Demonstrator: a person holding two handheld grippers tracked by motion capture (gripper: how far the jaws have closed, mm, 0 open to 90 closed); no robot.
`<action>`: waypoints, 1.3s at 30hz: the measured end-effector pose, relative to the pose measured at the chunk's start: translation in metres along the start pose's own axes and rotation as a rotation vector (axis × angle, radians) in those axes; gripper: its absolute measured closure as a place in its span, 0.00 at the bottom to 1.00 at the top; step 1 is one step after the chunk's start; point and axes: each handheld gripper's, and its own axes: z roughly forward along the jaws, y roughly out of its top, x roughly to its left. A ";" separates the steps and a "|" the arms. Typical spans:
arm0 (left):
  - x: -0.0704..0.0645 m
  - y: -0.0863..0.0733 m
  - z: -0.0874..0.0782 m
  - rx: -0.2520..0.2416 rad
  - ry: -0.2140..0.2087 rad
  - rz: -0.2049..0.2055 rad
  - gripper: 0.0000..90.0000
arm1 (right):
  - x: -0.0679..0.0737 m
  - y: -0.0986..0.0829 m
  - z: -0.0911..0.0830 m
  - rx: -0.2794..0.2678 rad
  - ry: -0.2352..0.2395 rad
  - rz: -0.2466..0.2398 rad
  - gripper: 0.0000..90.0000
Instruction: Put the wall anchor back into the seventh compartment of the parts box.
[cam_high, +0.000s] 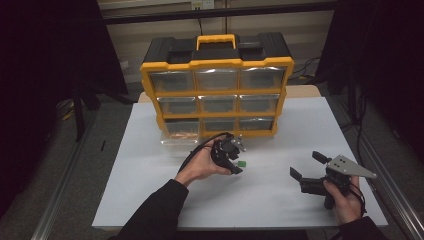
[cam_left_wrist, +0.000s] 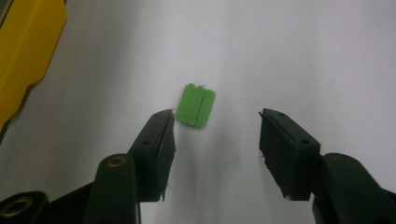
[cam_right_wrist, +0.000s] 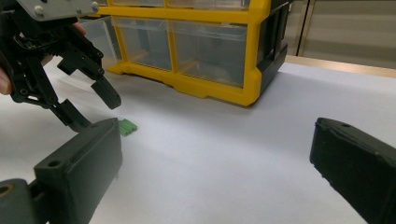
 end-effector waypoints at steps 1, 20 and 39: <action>0.001 0.000 -0.001 0.024 -0.004 0.025 0.52 | 0.000 0.000 0.000 0.004 0.001 0.001 0.02; 0.000 0.007 0.010 0.050 -0.009 0.018 0.66 | 0.000 0.000 0.000 0.006 0.003 0.001 0.02; 0.008 0.012 0.013 0.083 -0.030 0.010 0.78 | 0.000 0.000 0.000 0.015 0.009 0.004 0.02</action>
